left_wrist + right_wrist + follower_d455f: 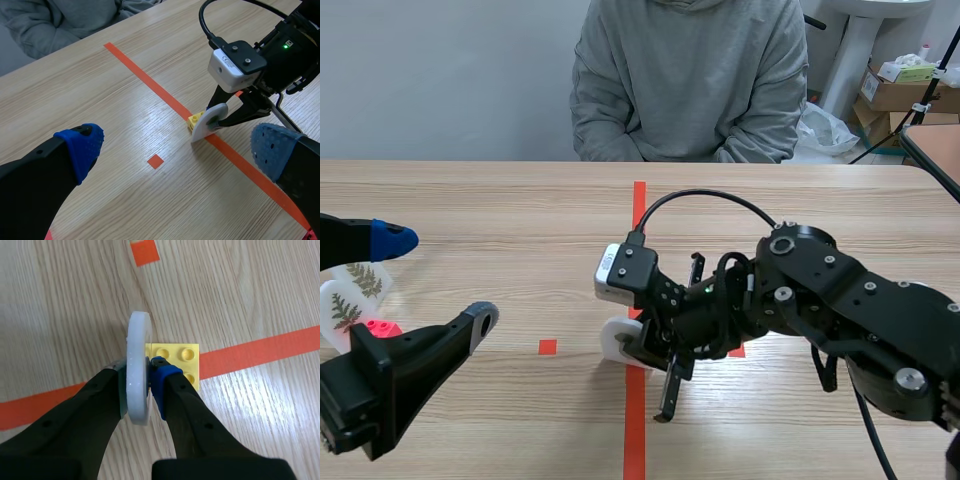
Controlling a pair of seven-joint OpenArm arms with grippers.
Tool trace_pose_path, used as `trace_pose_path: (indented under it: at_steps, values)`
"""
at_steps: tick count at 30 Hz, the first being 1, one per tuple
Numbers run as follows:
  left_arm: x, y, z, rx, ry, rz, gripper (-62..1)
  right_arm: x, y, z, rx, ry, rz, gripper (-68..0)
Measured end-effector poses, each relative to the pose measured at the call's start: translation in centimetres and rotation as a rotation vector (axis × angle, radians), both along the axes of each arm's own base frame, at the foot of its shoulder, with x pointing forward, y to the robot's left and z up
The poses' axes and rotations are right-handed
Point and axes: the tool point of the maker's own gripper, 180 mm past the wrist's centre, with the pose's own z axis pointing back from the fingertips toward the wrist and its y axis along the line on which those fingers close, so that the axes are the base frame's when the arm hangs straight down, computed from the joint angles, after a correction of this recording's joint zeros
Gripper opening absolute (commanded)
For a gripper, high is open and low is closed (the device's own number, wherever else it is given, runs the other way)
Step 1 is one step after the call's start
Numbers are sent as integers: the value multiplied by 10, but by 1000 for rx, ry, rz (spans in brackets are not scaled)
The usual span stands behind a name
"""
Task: Do the leaf sorting experiment
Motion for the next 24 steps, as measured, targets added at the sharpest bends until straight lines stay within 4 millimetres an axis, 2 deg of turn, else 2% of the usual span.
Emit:
trace_pose_path:
  at_steps: [4,9,13,15,18,24]
  values:
    - [0,0,0,0,0,0,14,3,2,6,41,17,-25,-576]
    - [0,0,0,0,0,0,14,17,-4,18,114,33,-104,-573]
    - [0,0,0,0,0,0,14,34,-17,29,157,37,-188,-573]
    - [0,0,0,0,0,0,14,42,-26,32,159,34,-226,-590]
    - [0,0,0,0,0,0,14,51,-37,35,168,38,-277,-667]
    - [0,0,0,0,0,0,14,64,-60,39,173,41,-364,-667]
